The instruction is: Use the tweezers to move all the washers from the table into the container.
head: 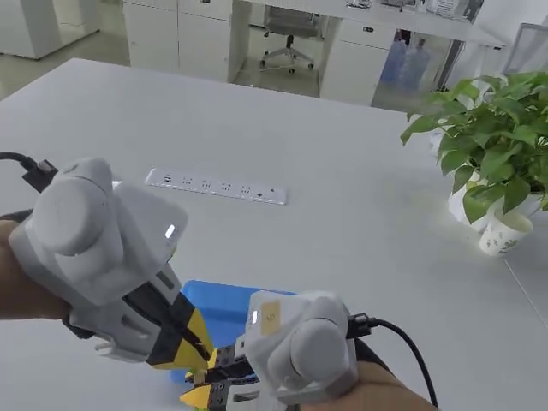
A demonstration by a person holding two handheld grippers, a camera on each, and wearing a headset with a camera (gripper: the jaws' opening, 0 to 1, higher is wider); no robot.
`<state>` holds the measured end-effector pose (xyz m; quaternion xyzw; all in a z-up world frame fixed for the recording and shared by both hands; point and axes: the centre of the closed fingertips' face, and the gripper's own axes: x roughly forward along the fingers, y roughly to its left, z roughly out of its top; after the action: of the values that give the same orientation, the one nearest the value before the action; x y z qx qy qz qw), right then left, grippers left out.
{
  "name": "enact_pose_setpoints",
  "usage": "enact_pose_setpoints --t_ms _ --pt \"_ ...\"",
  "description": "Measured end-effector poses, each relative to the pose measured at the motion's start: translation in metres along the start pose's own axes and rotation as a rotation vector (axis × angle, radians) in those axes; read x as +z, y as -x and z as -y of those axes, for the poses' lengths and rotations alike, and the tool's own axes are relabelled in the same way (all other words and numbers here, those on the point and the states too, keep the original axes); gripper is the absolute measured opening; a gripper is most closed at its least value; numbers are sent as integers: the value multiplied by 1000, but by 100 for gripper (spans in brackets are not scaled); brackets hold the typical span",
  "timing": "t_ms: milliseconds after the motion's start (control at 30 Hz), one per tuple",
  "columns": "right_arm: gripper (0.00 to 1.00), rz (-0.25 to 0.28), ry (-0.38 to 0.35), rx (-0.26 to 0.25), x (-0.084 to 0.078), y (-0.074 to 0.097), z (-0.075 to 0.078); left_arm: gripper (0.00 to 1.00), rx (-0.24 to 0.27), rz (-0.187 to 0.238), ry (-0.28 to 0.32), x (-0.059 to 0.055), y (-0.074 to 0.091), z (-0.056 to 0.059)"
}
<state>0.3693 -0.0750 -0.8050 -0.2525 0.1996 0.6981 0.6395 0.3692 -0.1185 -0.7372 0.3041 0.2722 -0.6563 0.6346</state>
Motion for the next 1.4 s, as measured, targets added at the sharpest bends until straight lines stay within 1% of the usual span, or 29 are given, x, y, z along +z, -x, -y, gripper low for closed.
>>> enact_pose_setpoints --t_ms 300,467,733,1000,1200,1400 --pt "9 0 10 -19 4 2 14 5 7 -5 -20 2 5 -13" --pt "9 2 17 -31 6 3 25 5 13 -6 -23 2 8 -22" --pt "9 8 24 -44 6 2 43 5 33 -3 -35 -1 10 -39" --pt "9 11 26 -52 0 -5 59 5 49 -7 -45 -10 6 -53" --pt "9 2 26 -45 -7 -12 65 5 53 -10 -41 -18 0 -60" --pt "9 -7 8 -32 -18 -19 70 5 55 -15 -33 -28 -9 -66"
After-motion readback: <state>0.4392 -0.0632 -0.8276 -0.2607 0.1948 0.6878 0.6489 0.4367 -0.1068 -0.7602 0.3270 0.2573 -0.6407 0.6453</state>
